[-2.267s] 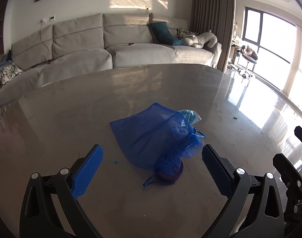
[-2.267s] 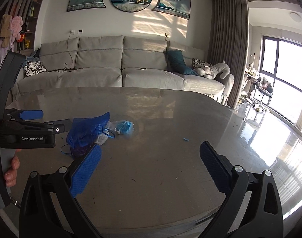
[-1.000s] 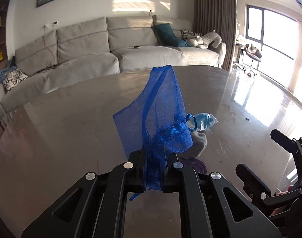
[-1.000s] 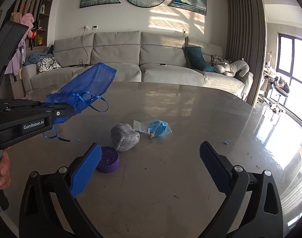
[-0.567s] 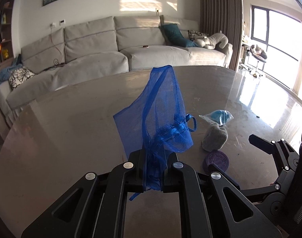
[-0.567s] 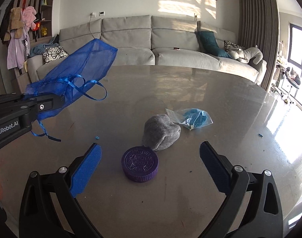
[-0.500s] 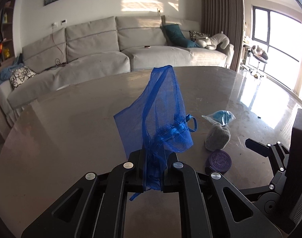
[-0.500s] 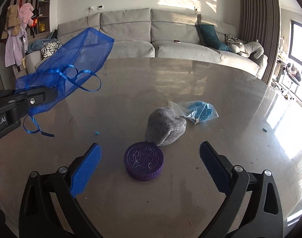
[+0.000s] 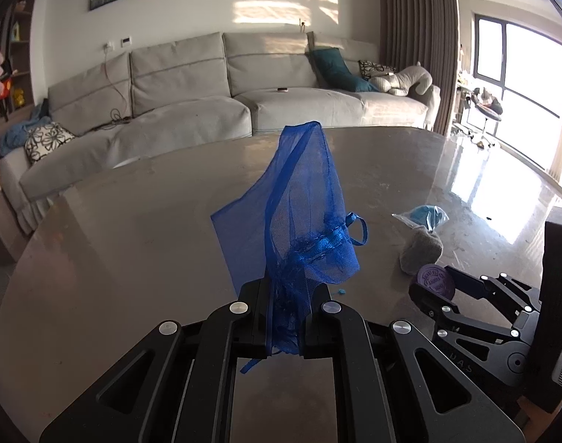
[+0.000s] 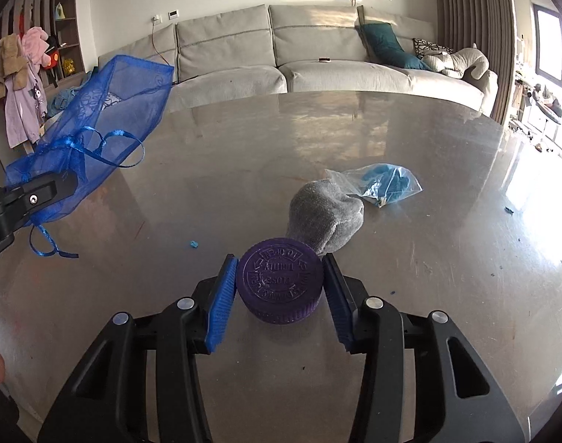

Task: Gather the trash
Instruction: 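Carry the mesh bag and purple lid to the bin and release both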

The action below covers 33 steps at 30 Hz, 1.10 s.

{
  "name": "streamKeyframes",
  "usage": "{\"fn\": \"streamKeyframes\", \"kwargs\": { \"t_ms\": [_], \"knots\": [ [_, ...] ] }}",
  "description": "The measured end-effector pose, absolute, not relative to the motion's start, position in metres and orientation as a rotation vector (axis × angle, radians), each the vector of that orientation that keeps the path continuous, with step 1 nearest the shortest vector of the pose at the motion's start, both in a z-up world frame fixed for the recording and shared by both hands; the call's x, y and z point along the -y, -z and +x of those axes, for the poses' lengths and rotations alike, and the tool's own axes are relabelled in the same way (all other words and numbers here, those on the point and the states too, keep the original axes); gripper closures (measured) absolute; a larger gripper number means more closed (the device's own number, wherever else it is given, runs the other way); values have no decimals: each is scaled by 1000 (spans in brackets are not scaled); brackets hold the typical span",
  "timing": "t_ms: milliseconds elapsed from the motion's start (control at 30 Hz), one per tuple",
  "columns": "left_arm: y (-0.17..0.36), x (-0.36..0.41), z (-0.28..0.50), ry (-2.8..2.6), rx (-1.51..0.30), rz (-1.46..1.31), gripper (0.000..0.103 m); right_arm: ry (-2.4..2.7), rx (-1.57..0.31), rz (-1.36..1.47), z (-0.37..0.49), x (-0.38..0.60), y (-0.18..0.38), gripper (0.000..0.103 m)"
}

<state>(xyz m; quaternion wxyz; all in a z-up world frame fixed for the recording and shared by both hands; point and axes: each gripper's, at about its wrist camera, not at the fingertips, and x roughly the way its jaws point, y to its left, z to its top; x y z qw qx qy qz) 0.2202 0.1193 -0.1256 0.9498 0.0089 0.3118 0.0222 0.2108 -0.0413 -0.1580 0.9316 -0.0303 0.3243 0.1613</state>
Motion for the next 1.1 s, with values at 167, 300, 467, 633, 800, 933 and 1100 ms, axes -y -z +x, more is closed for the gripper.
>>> {"fn": "streamKeyframes", "kwargs": {
  "t_ms": [167,300,467,633,800,933,1100],
  "knots": [
    [124,-118,218,-43,-628,17,95,-318,-585,-79,195,48,134,55],
    [120,-115,214,-25,-615,7,95,-299,-541,-68,186,62,117,55],
    [116,-101,207,37,-600,-12,95,-256,-498,-62,175,82,104,55],
    [116,-73,202,93,-593,23,95,-197,-465,-51,154,108,99,55],
    [120,-42,192,183,-602,51,95,-132,-422,-43,136,133,93,55],
    [122,-17,179,254,-602,89,95,-76,-402,-40,115,154,94,55],
    [125,16,165,365,-613,109,95,4,-416,-36,90,180,103,55]
  ]
}}
